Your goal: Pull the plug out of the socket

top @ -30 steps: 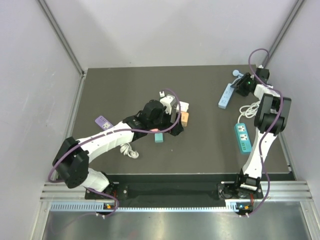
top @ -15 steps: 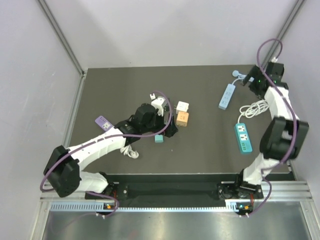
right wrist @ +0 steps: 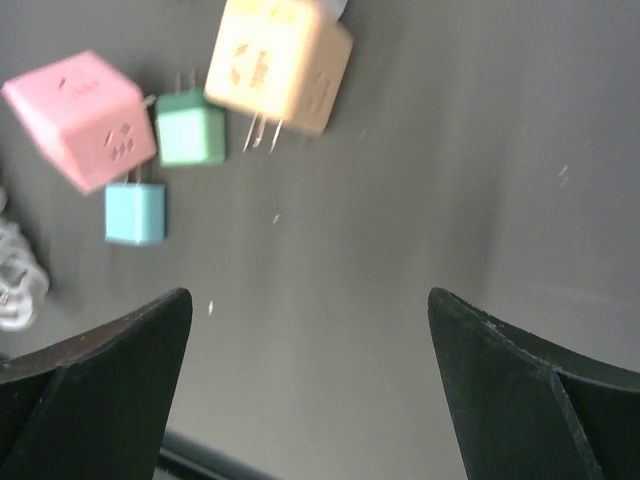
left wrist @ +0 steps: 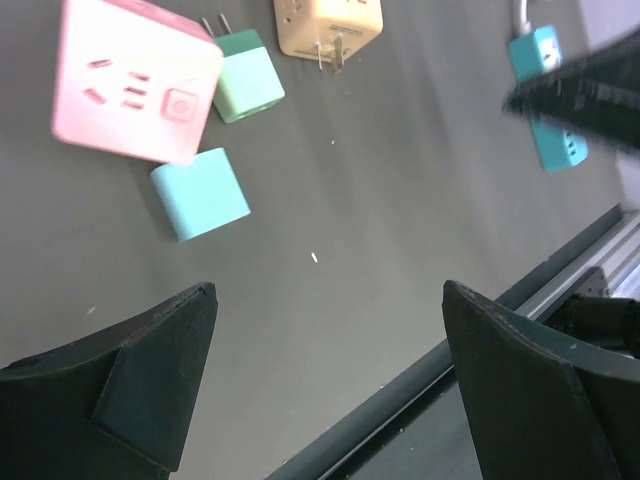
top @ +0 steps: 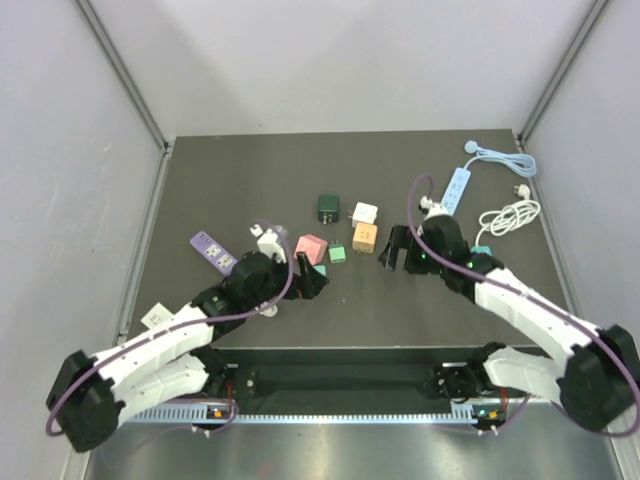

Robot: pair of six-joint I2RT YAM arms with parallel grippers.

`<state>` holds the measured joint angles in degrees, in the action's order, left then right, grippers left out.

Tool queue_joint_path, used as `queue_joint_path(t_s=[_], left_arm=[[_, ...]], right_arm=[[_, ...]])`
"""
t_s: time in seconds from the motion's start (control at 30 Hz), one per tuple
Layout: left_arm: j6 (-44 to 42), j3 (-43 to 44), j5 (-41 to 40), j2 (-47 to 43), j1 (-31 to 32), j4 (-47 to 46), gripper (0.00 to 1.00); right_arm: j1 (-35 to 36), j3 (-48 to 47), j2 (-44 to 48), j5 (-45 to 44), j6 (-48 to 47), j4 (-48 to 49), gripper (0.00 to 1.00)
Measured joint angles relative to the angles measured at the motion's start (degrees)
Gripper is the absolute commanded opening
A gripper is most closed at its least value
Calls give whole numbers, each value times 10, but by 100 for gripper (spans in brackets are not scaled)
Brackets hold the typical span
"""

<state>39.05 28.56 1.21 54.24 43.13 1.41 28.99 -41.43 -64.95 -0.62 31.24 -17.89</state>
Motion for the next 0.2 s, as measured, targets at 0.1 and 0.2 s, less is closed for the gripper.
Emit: queue_joint_path(t_s=[0.1, 0.2], left_arm=[[15, -52, -17, -90, 0, -11, 99], [31, -111, -24, -191, -1, -14, 99]], right_arm=[[37, 63, 72, -22, 30, 29, 100], [49, 144, 151, -42, 66, 80, 100]])
